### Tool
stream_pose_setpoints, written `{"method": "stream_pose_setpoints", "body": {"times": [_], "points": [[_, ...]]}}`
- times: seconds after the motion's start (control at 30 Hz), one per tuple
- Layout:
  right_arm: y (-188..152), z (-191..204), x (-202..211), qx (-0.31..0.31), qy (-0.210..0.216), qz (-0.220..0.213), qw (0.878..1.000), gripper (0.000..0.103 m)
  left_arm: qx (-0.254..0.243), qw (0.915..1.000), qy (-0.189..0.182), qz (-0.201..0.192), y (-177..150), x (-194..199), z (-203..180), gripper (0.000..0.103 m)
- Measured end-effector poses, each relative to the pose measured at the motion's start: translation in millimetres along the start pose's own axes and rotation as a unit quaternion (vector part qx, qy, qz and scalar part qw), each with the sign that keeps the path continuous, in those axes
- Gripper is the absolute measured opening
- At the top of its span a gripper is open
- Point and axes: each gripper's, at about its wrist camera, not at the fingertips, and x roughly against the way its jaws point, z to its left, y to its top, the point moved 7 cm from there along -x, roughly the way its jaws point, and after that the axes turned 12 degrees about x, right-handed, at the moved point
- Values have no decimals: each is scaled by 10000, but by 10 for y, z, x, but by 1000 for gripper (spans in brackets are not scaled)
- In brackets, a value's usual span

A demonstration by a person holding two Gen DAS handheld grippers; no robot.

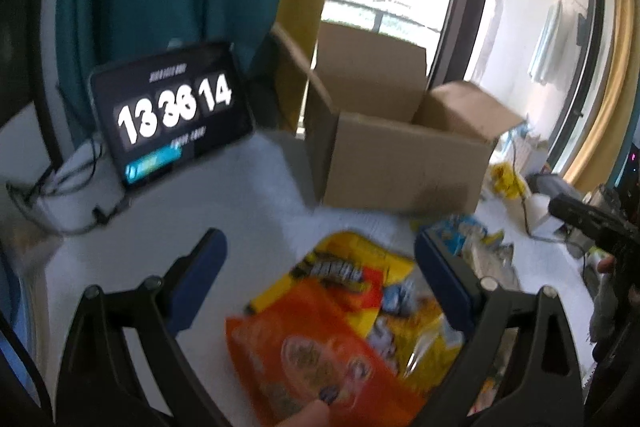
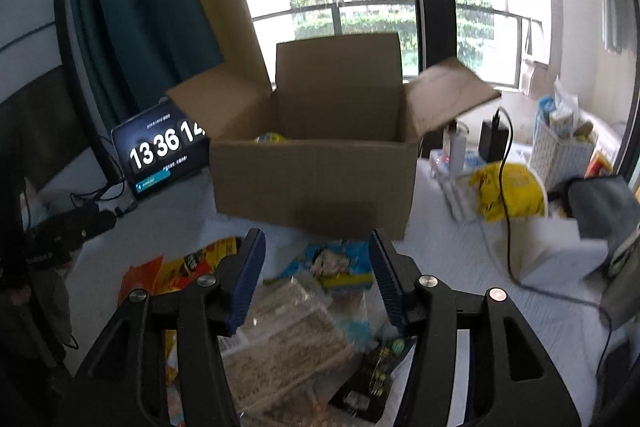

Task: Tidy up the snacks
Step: 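Grasp the orange snack bag with left tool while right tool grasps clear bread pack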

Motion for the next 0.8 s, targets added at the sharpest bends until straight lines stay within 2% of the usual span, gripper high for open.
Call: {"method": "stream_pose_setpoints", "body": {"times": [0.27, 0.4, 0.53, 0.63, 0.8], "points": [[-281, 154, -87, -22, 157, 316, 9994, 71, 243, 9977, 196, 598, -522, -98, 230, 96], [-463, 233, -138, -41, 298, 534, 9981, 72, 165, 9960, 424, 773, -766, -149, 305, 96], [-653, 286, -193, -83, 416, 709, 9966, 73, 129, 9920, 590, 1108, -1009, -247, 359, 96], [-780, 326, -263, -179, 606, 887, 9941, 78, 209, 9881, 806, 1293, -1127, -298, 451, 96], [-877, 217, -307, -611, 856, 933, 9901, 84, 213, 9869, 954, 1280, -1139, -257, 443, 96]]}}
